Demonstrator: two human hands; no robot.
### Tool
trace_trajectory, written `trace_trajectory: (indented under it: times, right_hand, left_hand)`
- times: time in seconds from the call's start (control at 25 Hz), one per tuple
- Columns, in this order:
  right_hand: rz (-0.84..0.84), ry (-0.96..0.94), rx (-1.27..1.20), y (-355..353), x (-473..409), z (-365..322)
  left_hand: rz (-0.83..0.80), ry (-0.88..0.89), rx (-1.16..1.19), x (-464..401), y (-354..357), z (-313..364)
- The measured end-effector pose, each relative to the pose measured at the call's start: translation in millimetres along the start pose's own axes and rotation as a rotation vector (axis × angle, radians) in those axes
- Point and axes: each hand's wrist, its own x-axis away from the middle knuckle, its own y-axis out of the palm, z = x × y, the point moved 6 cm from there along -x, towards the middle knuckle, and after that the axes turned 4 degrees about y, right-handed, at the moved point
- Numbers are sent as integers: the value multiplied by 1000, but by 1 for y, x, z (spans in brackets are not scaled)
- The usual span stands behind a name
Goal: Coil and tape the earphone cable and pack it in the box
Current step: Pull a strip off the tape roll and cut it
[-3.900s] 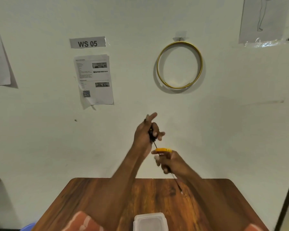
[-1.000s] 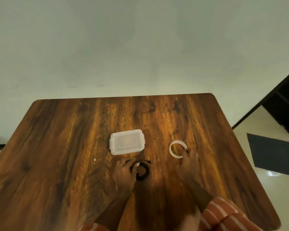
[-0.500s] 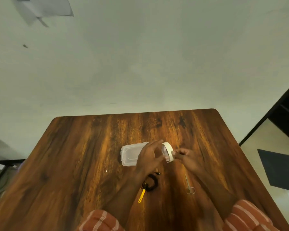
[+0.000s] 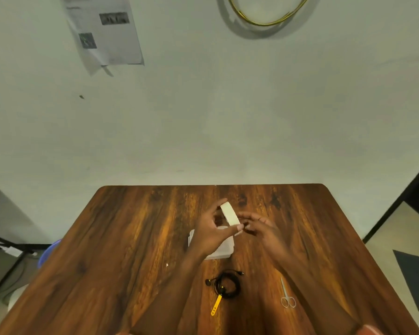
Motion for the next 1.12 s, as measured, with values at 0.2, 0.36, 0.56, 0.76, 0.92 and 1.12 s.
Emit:
trace_trajectory:
  times: [0.2, 0.36, 0.56, 0.76, 0.92, 1.12]
  right_hand:
    - [3, -177, 113, 11, 14, -21]
    - [69, -236, 99, 11, 21, -33]
    - [107, -278, 62, 16, 33, -39]
    - [92, -292, 53, 21, 43, -46]
    - [121, -287, 92, 27, 47, -47]
    - [173, -317, 188, 27, 55, -51]
  left_hand:
    - [52, -243, 398, 1, -7, -7]
    - [271, -48, 130, 20, -24, 14]
    - [284, 259, -258, 43, -15, 46]
    - [416, 437, -264, 53, -17, 55]
    - [524, 465, -231, 60, -17, 54]
    - [414, 355, -190, 56, -17, 56]
